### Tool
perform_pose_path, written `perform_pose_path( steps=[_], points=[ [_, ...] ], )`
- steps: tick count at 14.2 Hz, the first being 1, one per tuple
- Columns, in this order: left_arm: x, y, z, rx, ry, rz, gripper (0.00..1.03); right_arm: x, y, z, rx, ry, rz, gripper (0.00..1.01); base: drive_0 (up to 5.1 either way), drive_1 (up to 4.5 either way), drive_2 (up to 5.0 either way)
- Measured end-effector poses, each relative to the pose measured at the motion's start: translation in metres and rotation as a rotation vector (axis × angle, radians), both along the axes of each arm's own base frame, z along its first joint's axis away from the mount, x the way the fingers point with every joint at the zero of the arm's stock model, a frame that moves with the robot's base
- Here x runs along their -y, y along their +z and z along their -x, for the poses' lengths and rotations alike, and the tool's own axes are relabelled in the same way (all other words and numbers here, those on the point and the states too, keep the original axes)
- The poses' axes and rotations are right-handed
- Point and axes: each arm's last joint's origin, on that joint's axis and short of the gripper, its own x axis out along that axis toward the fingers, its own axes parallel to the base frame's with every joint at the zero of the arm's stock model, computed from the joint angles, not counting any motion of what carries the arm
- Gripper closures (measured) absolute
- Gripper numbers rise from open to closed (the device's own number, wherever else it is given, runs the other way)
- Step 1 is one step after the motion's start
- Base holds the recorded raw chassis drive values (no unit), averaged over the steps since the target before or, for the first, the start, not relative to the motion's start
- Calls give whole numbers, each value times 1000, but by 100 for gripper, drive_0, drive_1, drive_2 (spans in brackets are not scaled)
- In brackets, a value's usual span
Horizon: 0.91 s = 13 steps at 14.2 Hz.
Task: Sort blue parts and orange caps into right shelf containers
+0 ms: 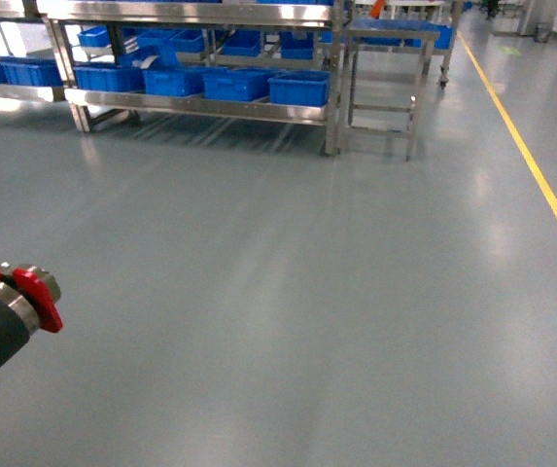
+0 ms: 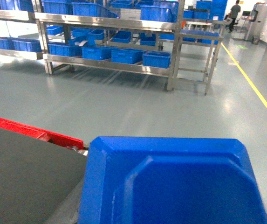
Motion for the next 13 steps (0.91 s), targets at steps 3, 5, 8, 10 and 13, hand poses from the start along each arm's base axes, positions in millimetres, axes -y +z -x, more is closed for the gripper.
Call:
perform_pose_path(
  steps=[3,5,8,10,13],
  points=[
    [0,0,0,0,0,0,61,0,0,0,0,0,0,58,-160,-160,-160],
    [0,0,0,0,0,0,61,0,0,0,0,0,0,58,-155,-155,-155],
    [0,0,0,0,0,0,61,0,0,0,0,0,0,58,-160,-160,-160],
    [0,0,0,0,0,0,61,0,0,0,0,0,0,58,-162,-162,-162],
    [0,0,0,-2,-2,0,61,0,0,0,-1,-1,0,58,-10,419,-439]
  ],
)
